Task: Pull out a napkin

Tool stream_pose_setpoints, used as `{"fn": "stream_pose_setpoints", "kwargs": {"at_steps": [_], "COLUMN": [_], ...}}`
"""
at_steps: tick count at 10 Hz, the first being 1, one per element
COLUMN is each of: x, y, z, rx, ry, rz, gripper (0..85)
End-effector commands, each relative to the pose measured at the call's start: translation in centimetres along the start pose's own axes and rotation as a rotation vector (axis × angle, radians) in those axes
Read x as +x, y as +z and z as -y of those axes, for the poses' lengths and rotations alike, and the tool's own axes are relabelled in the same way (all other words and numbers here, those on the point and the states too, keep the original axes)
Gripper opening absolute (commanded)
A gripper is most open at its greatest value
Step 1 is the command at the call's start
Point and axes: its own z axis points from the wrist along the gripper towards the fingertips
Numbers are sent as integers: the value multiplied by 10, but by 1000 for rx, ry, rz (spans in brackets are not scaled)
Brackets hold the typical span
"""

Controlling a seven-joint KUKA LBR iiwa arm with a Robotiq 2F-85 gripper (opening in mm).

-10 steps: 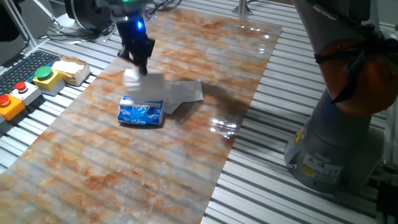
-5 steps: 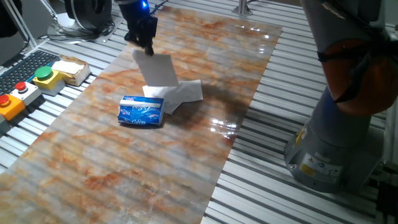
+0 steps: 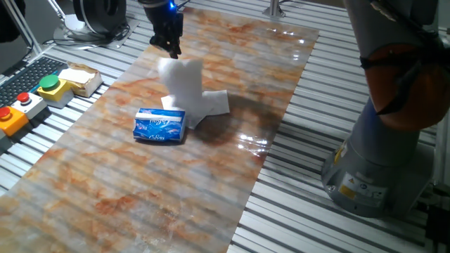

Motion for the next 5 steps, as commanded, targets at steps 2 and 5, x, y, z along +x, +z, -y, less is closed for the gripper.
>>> {"fn": "stream_pose_setpoints", "kwargs": {"at_steps": [2,5], "x": [-7,-7], "y": [4,4], "z": [-10,-18], "rx": [-126,-138], "ry": [12,44], "rz": [-55,-66], "gripper": [0,0]}}
